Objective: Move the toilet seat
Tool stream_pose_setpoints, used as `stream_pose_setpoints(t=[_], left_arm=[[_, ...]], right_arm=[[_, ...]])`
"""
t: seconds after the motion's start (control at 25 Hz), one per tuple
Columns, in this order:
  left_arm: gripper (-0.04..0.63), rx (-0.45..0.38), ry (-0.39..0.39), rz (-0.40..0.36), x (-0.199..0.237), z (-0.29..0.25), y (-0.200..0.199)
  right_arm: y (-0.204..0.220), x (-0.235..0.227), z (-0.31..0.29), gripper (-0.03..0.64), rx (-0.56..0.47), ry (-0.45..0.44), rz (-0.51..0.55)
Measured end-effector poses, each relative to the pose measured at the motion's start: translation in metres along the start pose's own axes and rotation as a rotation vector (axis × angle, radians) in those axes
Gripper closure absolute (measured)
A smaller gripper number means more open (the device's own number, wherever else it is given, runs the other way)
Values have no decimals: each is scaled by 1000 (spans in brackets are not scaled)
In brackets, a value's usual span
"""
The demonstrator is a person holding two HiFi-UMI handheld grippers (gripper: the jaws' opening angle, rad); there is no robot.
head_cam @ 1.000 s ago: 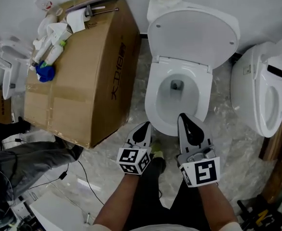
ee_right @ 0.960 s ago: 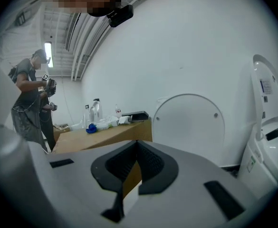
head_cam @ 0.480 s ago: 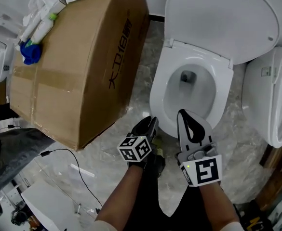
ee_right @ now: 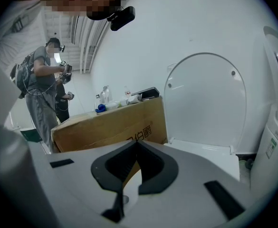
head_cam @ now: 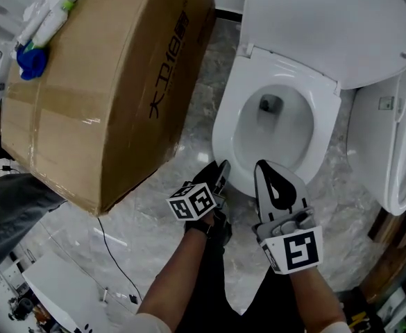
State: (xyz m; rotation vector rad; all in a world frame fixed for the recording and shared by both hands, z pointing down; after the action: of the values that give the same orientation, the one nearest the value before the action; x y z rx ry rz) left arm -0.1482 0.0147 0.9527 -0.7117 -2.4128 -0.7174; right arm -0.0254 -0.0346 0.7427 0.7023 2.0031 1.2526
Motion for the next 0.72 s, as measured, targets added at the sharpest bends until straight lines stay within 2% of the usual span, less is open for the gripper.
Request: stream_pose_setpoints(t=[0.12,0.2,0.36,0.72], left_arm=[[457,15,-15,21,0,0,0],[488,23,-27,30,1,4,-2],[489,24,-15,18,-10,20,-8],[489,17,16,-15,-64,76,-43]], right_arm=[[-1,-2,6,601,-1,9,-11],[-5,-3,10,601,-5,18,-18],[-19,-5,19,601,-11,34,-24],[-88,8,58,601,-31,82,-34]])
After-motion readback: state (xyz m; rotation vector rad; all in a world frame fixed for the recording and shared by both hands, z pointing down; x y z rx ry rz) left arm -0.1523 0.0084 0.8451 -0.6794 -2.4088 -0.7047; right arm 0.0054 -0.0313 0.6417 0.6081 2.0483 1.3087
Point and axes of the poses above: the fingertips, and each gripper's own axes: z backward along the fingers, x to its left, y out of its underside, the point moved 5 cm from there along z, backward along the fingers, and after that the axes turned 11 degrees about -y, right-handed, at the moved point
